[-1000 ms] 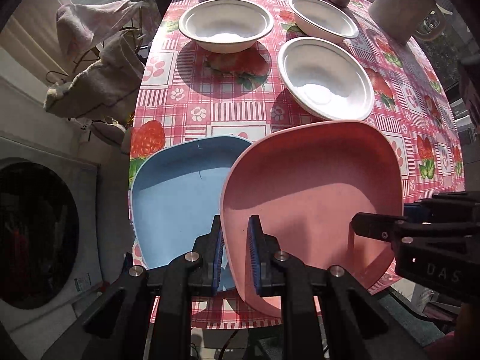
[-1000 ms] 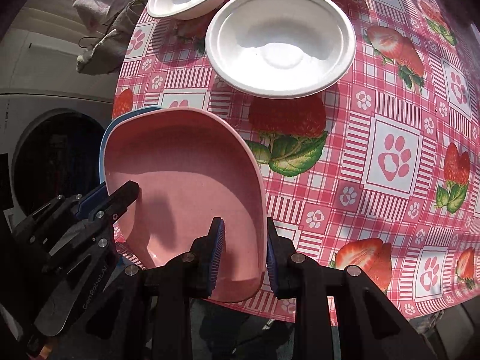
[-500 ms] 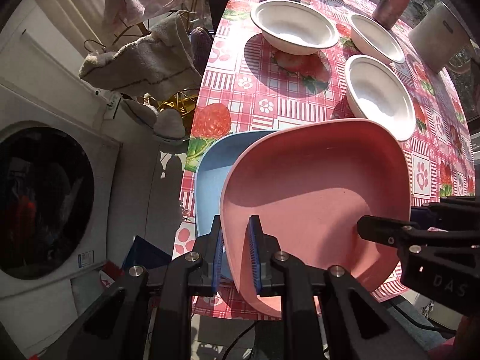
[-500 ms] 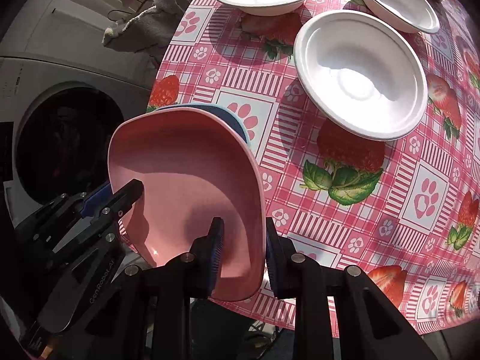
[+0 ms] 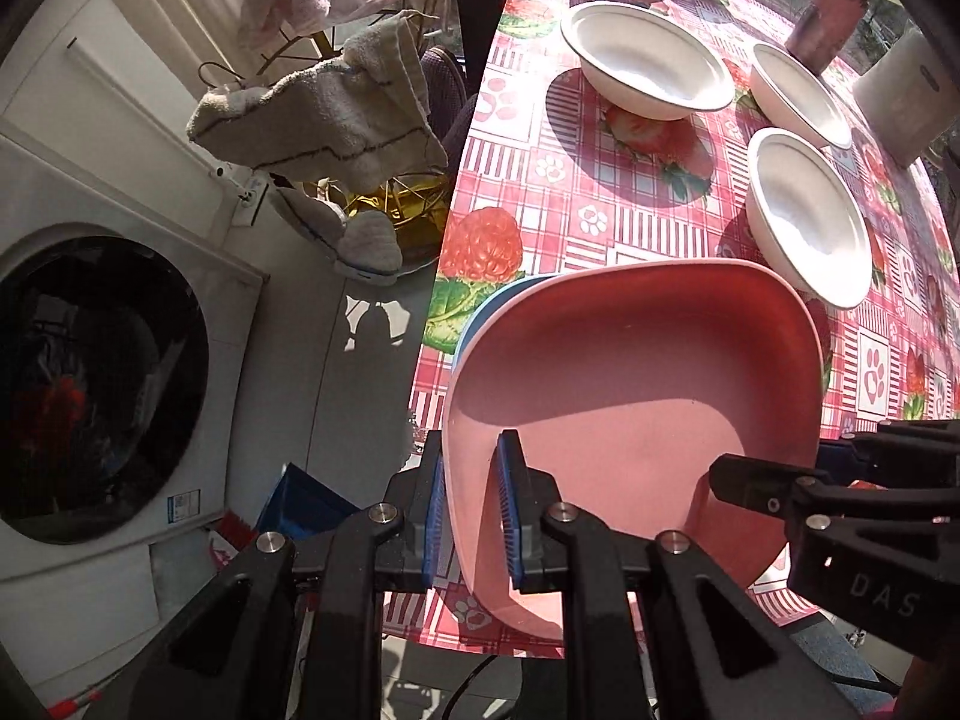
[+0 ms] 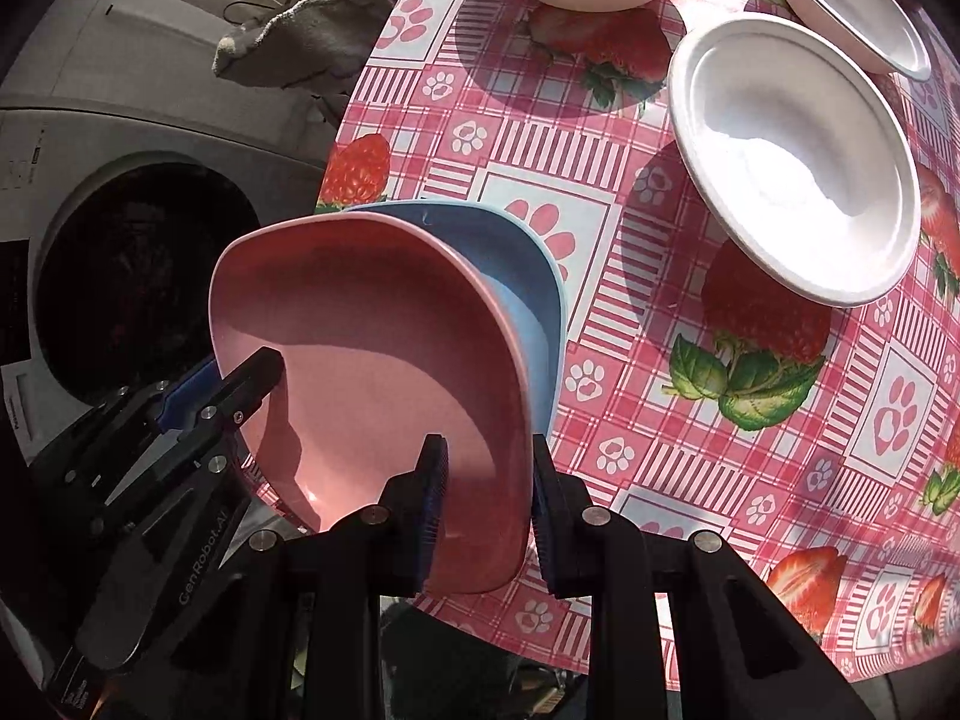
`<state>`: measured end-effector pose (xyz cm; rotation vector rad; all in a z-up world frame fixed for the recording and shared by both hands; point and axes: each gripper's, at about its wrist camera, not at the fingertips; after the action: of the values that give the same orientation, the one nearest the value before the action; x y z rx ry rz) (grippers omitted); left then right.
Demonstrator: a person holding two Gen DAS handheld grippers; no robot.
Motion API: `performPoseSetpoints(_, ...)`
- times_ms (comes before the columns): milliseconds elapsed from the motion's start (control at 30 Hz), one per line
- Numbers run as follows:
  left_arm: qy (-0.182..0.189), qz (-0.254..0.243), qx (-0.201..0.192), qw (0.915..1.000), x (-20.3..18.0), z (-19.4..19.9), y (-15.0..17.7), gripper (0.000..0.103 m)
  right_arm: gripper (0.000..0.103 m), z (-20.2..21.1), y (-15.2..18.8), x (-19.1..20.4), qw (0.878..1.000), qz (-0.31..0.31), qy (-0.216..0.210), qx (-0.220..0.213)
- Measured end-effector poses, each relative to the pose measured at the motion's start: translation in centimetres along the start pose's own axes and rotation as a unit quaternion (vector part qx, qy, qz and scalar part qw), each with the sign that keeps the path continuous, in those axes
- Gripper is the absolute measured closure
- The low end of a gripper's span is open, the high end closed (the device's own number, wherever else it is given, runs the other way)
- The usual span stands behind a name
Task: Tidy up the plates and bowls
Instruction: 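Lift and carry the pink plate with both grippers over the blue plate, then lower the pink plate onto the blue plate and open both grippers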
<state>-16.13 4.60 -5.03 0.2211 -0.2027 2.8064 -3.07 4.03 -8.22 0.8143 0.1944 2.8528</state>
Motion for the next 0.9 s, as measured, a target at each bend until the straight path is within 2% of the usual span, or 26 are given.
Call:
performPoseSetpoints(400, -0.012, -0.009, 0.004, 0.9999, -0.2, -1.4, -0.4, 0.085, 0.074, -2.0, -1.4, 0.2, 1.000, -0.014, 0.001, 0.006)
performPoseSetpoints(600, -0.015, -0.010, 0.004, 0.9998, -0.5, -1.6, -0.4, 0.074, 0.073, -2.5, -1.5, 0.2, 1.000, -0.013, 0.003, 0.005)
performPoseSetpoints(767, -0.019, -0.004, -0.010, 0.9998, 0.0, -1.2, -0.5, 0.052, 0.073, -2.3, -1.6, -0.8, 1.000, -0.021, -0.012, 0.006)
performPoseSetpoints(833, -0.014, 0.004, -0.014, 0.9998, 0.4, -0.9, -0.6, 0.047, 0.067, -2.0, -1.4, -1.2, 0.999, -0.023, -0.030, 0.005)
performPoseSetpoints(900, -0.006, 0.014, -0.016, 0.9998, 0.9, -0.6, -0.8, 0.045, 0.030, -1.6, -1.3, -1.3, 0.998, -0.026, -0.053, 0.001)
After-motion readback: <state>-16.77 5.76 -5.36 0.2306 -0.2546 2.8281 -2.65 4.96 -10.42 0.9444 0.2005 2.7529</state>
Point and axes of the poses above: each gripper's, at about its wrist camera, not at the fingertips, and z roughly against the way its jaws point, x to its left, y to its underside, and after that the axes turned 7 degrees about -y, right-handed
